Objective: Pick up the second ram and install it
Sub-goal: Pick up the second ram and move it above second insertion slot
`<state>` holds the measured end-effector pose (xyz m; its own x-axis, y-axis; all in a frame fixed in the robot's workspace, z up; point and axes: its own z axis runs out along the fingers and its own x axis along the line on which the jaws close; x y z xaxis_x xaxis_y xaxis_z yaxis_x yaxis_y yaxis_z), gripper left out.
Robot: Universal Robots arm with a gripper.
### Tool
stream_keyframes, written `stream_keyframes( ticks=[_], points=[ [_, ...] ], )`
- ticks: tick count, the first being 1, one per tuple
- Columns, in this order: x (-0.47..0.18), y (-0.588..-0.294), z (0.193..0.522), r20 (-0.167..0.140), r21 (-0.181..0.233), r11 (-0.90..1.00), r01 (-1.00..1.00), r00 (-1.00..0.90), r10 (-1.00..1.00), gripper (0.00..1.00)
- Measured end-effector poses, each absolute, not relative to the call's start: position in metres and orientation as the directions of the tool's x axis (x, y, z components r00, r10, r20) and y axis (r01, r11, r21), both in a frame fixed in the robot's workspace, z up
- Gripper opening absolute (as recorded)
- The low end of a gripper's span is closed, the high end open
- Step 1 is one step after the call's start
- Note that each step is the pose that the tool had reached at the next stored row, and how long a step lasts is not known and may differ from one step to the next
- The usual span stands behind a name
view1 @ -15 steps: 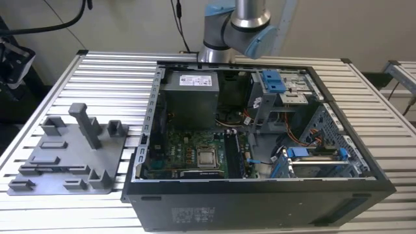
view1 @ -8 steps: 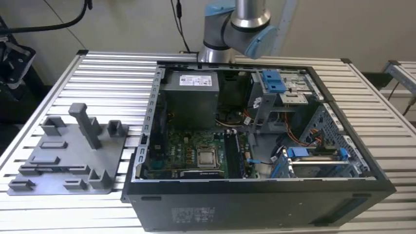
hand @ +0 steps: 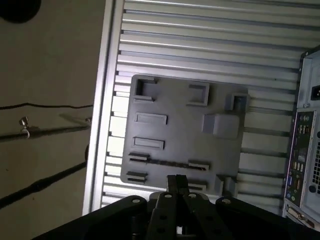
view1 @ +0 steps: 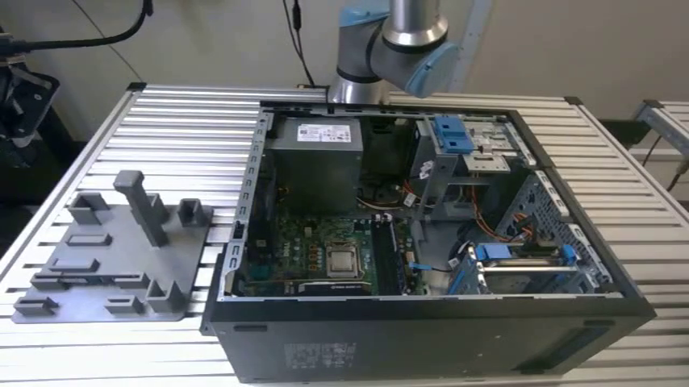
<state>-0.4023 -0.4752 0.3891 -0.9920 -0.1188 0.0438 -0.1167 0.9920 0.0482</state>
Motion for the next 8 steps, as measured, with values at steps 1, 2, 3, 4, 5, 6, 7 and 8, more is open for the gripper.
stream_keyframes(
  ticks=[1, 2, 3, 4, 5, 6, 7, 8],
  points=[
    [-0.4023, -0.4752, 0.3891, 0.044, 0.048, 0.991, -0.128, -0.991, -0.130, 0.11],
    [-0.4023, -0.4752, 0.3891, 0.044, 0.047, 0.989, -0.139, -0.989, -0.142, 0.11],
    [-0.4023, -0.4752, 0.3891, 0.044, 0.047, 0.987, -0.151, -0.987, -0.153, 0.11],
    [-0.4023, -0.4752, 0.3891, 0.044, 0.046, 0.986, -0.163, -0.985, -0.165, 0.11],
    [-0.4023, -0.4752, 0.3891, 0.044, 0.046, 0.984, -0.175, -0.983, -0.177, 0.11],
    [-0.4023, -0.4752, 0.3891, 0.044, 0.045, 0.981, -0.187, -0.981, -0.189, 0.11],
    [-0.4023, -0.4752, 0.3891, 0.044, 0.045, 0.979, -0.199, -0.979, -0.201, 0.11],
    [-0.4024, -0.4751, 0.3891, 0.044, 0.044, 0.976, -0.211, -0.976, -0.213, 0.11]
  ],
)
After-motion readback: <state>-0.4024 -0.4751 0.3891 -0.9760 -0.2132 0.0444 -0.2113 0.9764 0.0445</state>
